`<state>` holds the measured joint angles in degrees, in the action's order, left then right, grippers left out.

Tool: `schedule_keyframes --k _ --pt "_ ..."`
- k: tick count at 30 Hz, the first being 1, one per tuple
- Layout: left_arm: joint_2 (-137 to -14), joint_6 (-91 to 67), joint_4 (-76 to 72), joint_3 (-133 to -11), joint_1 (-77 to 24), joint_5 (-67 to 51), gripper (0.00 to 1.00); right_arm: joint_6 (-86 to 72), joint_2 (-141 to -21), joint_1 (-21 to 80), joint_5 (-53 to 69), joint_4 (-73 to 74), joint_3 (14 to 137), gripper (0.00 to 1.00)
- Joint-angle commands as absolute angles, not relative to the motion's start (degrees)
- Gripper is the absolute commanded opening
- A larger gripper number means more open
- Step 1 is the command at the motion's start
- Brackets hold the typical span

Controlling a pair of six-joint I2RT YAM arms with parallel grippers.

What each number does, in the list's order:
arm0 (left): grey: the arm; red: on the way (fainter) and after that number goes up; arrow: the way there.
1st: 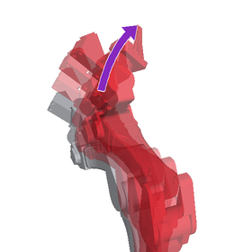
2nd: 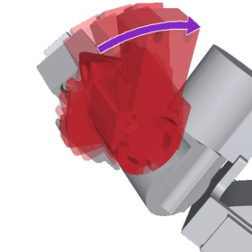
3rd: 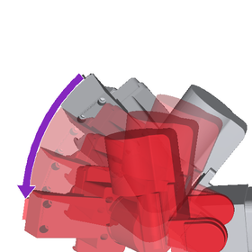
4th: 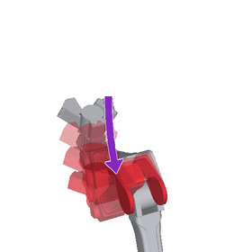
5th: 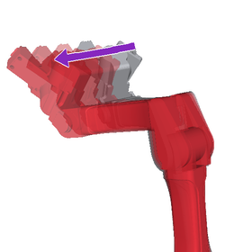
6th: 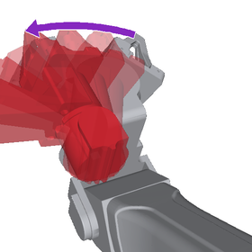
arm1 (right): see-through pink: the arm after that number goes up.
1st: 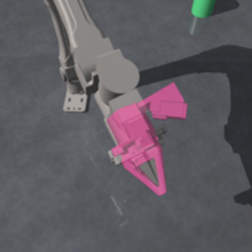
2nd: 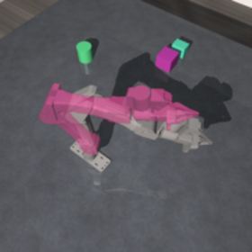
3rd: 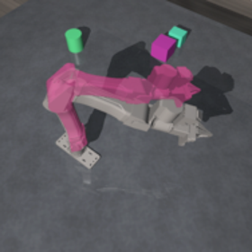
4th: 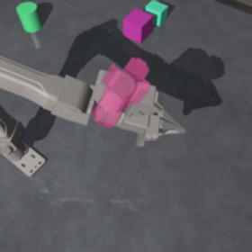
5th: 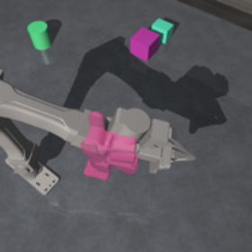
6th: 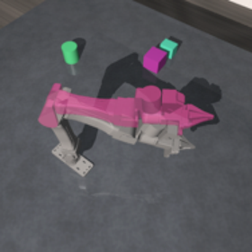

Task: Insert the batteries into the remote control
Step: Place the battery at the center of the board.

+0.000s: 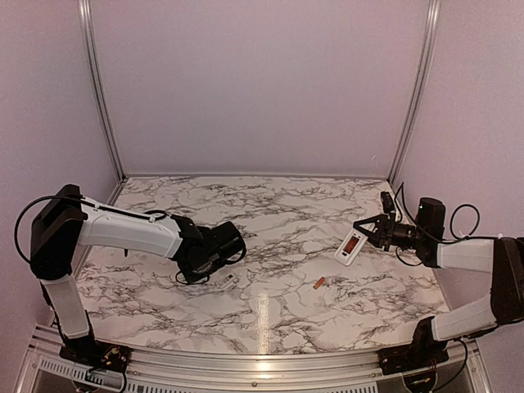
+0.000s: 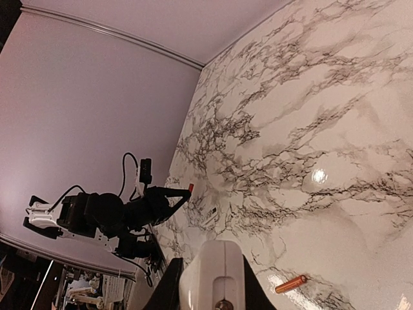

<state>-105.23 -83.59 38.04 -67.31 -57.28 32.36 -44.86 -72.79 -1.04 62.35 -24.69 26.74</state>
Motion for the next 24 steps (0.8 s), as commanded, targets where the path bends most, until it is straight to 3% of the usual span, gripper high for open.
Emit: schedule_keyframes --k 1,14,18,24 --pt "-107.0 -92.2 41.6 -67.4 -57.3 30.3 0.0 -45.2 -72.4 -1.6 62.9 -26.0 26.8 0.0" --pt "-115.6 -95.3 41.7 -71.5 -57.2 25.8 0.0 -45.4 -73.1 -1.5 63.0 -26.6 26.8 0.0" --pt "-116.5 -94.9 41.7 -72.5 -57.2 25.6 0.11 -45.4 -73.2 -1.5 62.9 -26.8 26.8 0.0" --pt "-116.3 -92.7 41.5 -73.8 -57.2 25.5 0.19 -45.8 -73.9 -1.5 63.2 -27.5 26.9 0.0"
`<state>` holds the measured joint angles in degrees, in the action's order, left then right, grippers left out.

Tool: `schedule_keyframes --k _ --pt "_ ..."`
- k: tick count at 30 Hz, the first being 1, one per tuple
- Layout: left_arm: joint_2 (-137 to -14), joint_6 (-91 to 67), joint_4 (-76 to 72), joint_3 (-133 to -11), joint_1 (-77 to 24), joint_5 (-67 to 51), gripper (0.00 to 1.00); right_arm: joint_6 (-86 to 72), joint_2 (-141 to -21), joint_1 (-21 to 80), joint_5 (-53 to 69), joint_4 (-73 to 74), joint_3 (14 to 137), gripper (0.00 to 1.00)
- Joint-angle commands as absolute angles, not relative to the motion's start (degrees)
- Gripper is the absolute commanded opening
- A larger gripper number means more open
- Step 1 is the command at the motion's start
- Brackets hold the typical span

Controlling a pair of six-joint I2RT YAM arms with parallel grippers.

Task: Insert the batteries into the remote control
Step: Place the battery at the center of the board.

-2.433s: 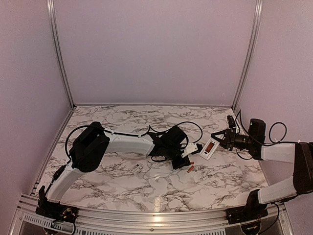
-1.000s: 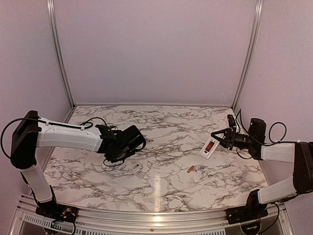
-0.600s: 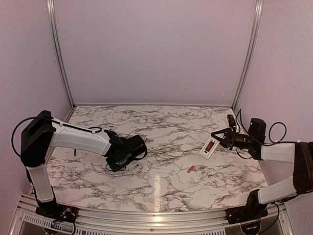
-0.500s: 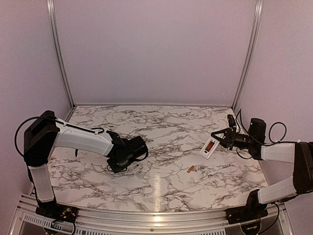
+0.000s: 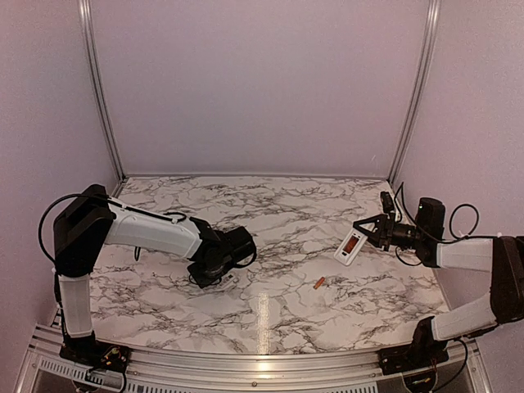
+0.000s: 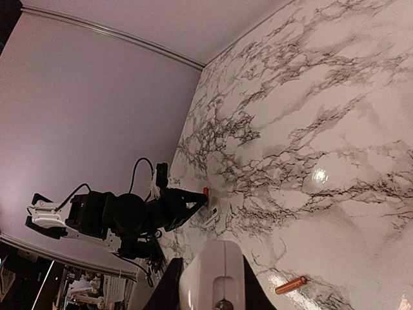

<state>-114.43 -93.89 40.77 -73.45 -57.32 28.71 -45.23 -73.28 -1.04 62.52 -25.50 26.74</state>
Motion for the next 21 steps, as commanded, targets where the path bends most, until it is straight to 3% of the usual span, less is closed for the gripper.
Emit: schedule_keyframes --k 1,12,16,19,21 --pt "-116.3 -92.3 41.5 -73.9 -57.2 25.3 0.2 -45.8 -73.9 -1.5 63.1 -27.5 26.8 0.0" --pt "-114.2 -87.6 39.5 -74.6 -57.2 25.2 0.25 -45.8 -74.1 -1.5 63.2 -27.7 26.9 0.0" --pt "-109.8 -78.5 36.8 -74.5 -57.7 30.0 0.24 -45.9 -73.9 -1.6 63.2 -27.7 26.9 0.0" --pt "-104.1 -62.5 25.6 -71.2 -57.7 31.2 0.21 -45.9 -73.6 -1.6 63.2 -27.7 26.8 0.0" --pt "-99.7 -52.0 18.8 -68.0 -57.3 30.1 0.38 -46.0 -73.5 -1.5 63.2 -27.7 26.8 0.0"
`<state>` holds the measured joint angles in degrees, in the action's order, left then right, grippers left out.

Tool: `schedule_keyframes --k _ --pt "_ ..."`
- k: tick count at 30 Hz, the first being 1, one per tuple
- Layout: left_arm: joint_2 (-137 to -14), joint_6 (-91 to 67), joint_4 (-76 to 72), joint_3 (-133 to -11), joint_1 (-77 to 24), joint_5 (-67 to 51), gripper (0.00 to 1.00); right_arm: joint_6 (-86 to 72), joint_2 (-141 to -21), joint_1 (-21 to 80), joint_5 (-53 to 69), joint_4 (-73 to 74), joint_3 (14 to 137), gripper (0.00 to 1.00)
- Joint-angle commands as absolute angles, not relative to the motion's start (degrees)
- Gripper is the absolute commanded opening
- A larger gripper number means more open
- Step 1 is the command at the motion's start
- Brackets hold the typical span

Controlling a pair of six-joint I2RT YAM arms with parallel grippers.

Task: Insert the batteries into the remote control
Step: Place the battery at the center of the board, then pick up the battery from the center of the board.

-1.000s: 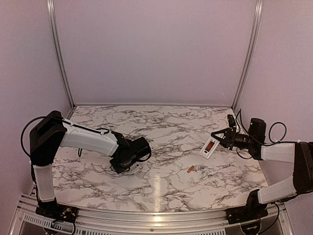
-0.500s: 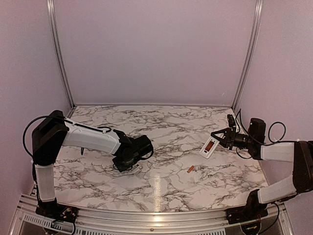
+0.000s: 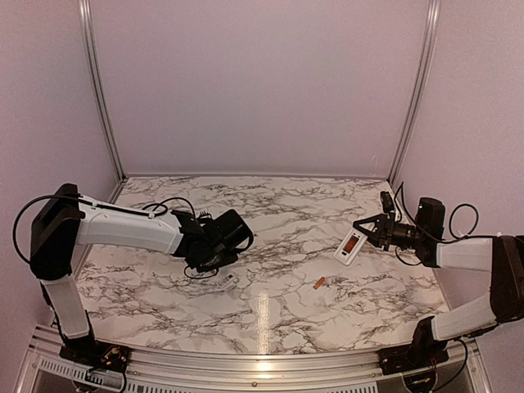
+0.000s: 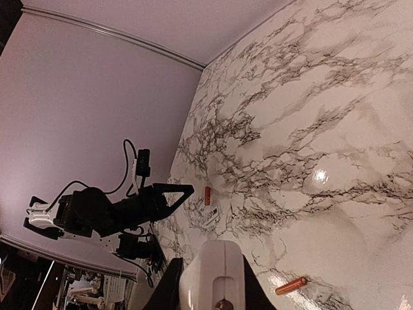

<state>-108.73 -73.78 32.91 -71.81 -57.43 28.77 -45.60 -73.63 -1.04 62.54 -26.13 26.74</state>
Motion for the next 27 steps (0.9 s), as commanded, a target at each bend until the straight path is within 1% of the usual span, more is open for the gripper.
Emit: schedule_keyframes --k 1,2,3,4,6,8,10,14,16,17,19,21,24,27 --pt "-97.6 -48.0 16.6 -66.4 -57.0 29.6 0.5 -46.0 -73.4 -1.6 63.3 -27.7 26.8 0.0" --pt "-95.8 -43.9 14.9 -65.3 -56.5 28.8 0.61 -46.0 -73.3 -1.6 63.3 -27.6 26.7 0.0" --pt "-93.6 -39.3 13.0 -64.1 -55.9 26.8 0.74 -46.0 -73.1 -1.6 63.3 -27.6 26.7 0.0" --pt "-92.5 -35.0 11.6 -63.6 -55.0 23.8 0.82 -46.1 -72.9 -1.6 63.3 -27.6 26.7 0.0" --pt "-90.8 -27.3 10.5 -63.5 -53.3 18.4 0.91 -46.0 -72.6 -1.6 63.2 -27.5 26.6 0.0" --pt "-89.1 -17.5 10.3 -63.3 -52.6 14.0 0.93 -46.0 -72.3 -1.5 63.3 -27.4 26.6 0.0" --pt "-86.7 -11.3 10.1 -62.7 -52.3 13.9 0.94 -45.8 -72.1 -1.5 63.1 -27.1 26.5 0.0" --pt "-81.3 1.9 3.9 -56.9 -50.8 9.6 0.97 -45.8 -72.0 -1.6 63.0 -27.0 26.4 0.0" --pt "-80.9 11.5 2.5 -54.0 -51.0 6.9 0.97 -45.9 -72.0 -1.5 63.0 -27.0 26.4 0.0" --pt "-81.7 13.9 4.5 -54.3 -51.0 7.7 0.98 -46.0 -72.0 -1.6 63.1 -27.1 26.4 0.0" --pt "-83.4 18.9 11.8 -56.5 -50.7 8.6 0.96 -46.0 -72.0 -1.5 63.4 -27.3 26.2 0.0" --pt "-83.7 23.9 16.1 -57.3 -49.6 5.5 0.94 -46.0 -71.9 -1.5 63.5 -27.5 25.7 0.0" --pt "-82.3 30.1 16.8 -54.9 -47.2 1.9 0.84 -46.0 -71.9 -1.5 63.6 -27.8 25.3 0.0" --pt "-83.1 33.5 15.2 -54.2 -44.9 -1.6 0.82 -46.3 -72.1 -1.4 63.6 -28.3 25.1 0.0"
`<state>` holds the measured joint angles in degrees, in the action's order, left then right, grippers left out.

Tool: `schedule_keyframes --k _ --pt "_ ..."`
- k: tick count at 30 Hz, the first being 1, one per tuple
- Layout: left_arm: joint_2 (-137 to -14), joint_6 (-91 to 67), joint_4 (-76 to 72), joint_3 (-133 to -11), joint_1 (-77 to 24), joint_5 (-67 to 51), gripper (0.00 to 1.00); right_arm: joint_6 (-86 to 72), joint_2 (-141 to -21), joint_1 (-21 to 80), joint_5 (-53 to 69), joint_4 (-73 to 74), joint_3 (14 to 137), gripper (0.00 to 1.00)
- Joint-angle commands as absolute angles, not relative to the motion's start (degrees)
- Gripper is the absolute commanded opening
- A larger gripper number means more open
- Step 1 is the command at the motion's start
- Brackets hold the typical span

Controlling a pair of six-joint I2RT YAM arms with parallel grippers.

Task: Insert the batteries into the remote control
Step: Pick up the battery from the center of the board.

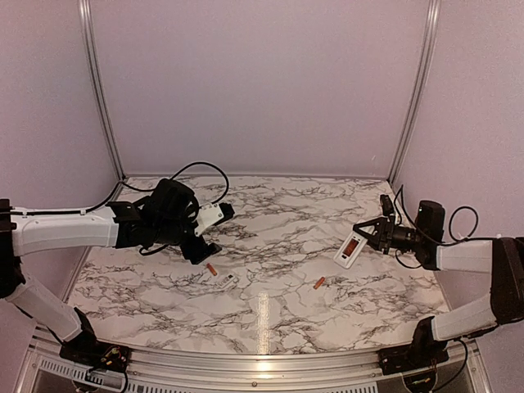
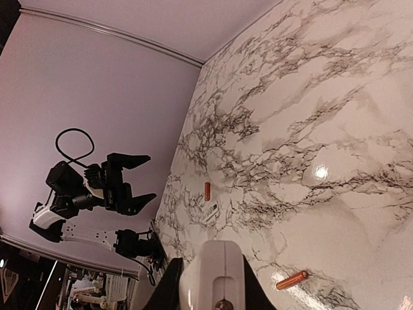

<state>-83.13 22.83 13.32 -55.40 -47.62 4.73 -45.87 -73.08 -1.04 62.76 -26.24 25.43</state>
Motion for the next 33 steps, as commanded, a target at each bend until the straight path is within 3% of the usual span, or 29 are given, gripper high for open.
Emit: schedule_keyframes --k 1,10,33 --pt "-83.9 35.0 14.9 -54.3 -44.5 -2.1 0.82 -46.4 -72.1 -1.4 63.6 -28.4 25.2 0.0" --pt "-98.5 44.6 25.5 -62.3 -40.8 -10.1 0.84 -46.4 -72.1 -1.3 63.7 -28.4 25.1 0.0" --pt "-104.8 50.7 23.9 -63.9 -37.4 -15.1 0.77 -46.6 -73.2 -1.3 63.8 -28.8 25.7 0.0"
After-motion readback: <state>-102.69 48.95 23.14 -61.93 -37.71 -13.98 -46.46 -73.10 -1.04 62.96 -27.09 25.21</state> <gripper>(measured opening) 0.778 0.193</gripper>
